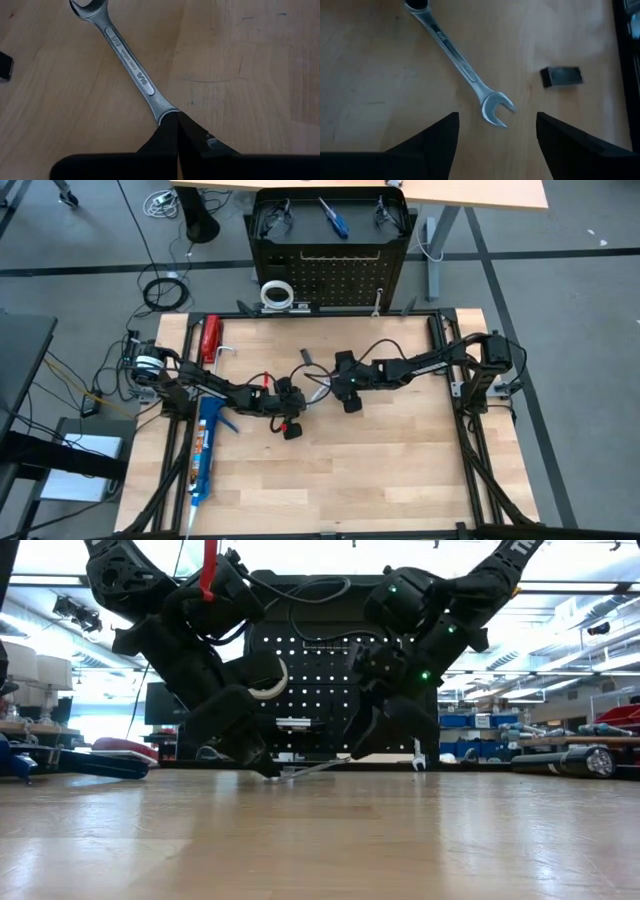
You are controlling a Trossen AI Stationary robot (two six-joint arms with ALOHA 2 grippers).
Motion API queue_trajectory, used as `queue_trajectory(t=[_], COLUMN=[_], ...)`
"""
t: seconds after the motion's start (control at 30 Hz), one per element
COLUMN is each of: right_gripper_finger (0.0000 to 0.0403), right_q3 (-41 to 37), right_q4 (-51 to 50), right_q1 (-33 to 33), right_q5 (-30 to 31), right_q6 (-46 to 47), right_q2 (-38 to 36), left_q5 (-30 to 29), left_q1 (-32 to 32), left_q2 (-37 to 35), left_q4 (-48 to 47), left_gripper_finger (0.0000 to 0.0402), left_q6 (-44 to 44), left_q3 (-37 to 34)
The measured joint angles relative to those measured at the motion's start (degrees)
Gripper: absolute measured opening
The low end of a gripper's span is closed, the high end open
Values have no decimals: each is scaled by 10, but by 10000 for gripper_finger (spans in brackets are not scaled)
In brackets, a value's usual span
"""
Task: Hang tools onto peg board
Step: Hang the wrench onto the black pegboard
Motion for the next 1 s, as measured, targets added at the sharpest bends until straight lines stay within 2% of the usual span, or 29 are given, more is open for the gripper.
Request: queue_trajectory(t=[0.17, 0.3, 0.53, 0.67, 1.0], right_gripper_finger=[264, 260, 240, 205, 74], right_q3=[-8, -4, 22, 25, 25], right_q4=[23, 83, 91, 84, 82], right_q1=[-5, 3, 13, 12, 13], right_q5=[10, 19, 51, 53, 58], right_q6=[-42, -85, -93, -117, -167], right_q2=[22, 56, 92, 93, 94], left_q5=[1, 1, 1, 1, 6], left_q1=[0, 0, 0, 0, -1], left_q2=[0, 0, 0, 0, 0], left_q4=[4, 4, 5, 7, 26], left_gripper_finger=[0, 0, 0, 0, 0], left_q6=[0, 0, 0, 0, -2], left_q3=[0, 0, 0, 0, -1])
